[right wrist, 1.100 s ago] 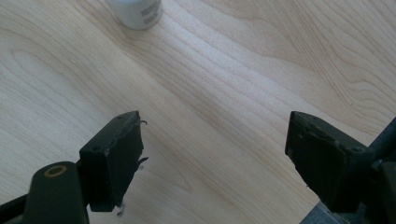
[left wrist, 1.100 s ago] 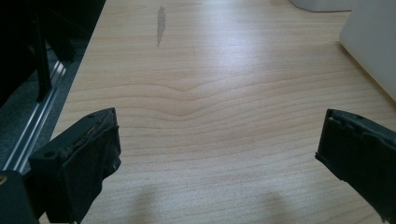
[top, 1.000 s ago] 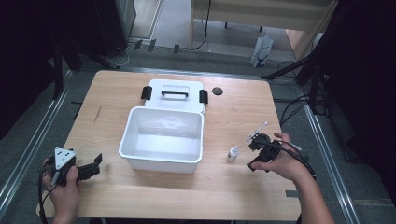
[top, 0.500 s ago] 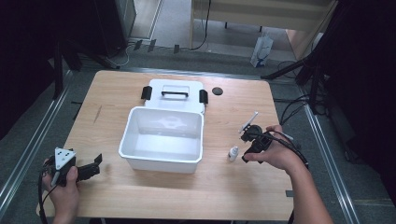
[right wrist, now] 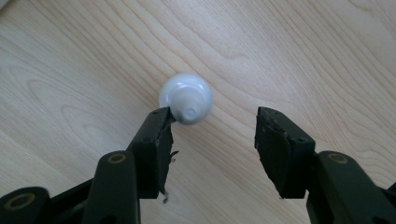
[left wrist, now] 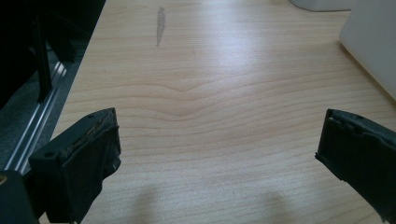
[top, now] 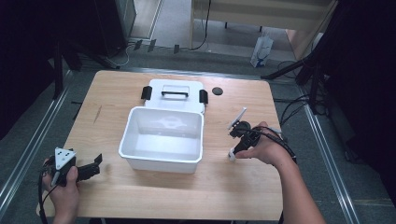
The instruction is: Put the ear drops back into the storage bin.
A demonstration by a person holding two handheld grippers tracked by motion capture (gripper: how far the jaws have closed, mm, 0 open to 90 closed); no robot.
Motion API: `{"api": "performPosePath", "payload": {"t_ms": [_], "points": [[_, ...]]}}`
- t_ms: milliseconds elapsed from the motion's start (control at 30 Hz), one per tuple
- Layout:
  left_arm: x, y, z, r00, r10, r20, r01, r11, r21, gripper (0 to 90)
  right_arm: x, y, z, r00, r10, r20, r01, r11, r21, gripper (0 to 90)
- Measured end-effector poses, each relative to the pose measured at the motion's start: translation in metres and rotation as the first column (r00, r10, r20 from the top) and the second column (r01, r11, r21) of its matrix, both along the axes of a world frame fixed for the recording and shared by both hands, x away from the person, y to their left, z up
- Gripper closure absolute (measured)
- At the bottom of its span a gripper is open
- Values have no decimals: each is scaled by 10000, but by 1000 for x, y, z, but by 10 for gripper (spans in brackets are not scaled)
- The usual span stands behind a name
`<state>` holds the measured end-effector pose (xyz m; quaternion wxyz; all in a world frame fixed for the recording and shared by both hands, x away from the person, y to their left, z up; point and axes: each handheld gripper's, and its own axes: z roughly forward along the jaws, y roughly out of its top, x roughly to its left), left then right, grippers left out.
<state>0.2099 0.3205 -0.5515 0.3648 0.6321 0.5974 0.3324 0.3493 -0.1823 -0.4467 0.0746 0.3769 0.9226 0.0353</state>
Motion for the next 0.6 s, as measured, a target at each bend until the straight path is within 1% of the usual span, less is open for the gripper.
{"api": "performPosePath", "payload": {"t_ms": [33,167,267,400,600], "points": [[0,0,0,10000,1,-16,-1,10000,-6,3,0,2,1,10000,-4,-19,4,10000,15,513],[0,0,0,10000,7,-24,-7,10000,-2,3,1,5,-1,10000,56,-44,-56,10000,-15,542],[0,0,0,10000,8,-28,-8,10000,-14,3,3,7,-3,9998,14,-214,-15,10000,-38,547],[0,0,0,10000,7,-24,-7,10000,-1,3,6,8,-4,9990,-136,-426,142,9998,127,576],[0,0,0,10000,16,-23,-16,10000,-14,3,8,11,-6,9991,-62,-415,69,9998,174,611]]}}
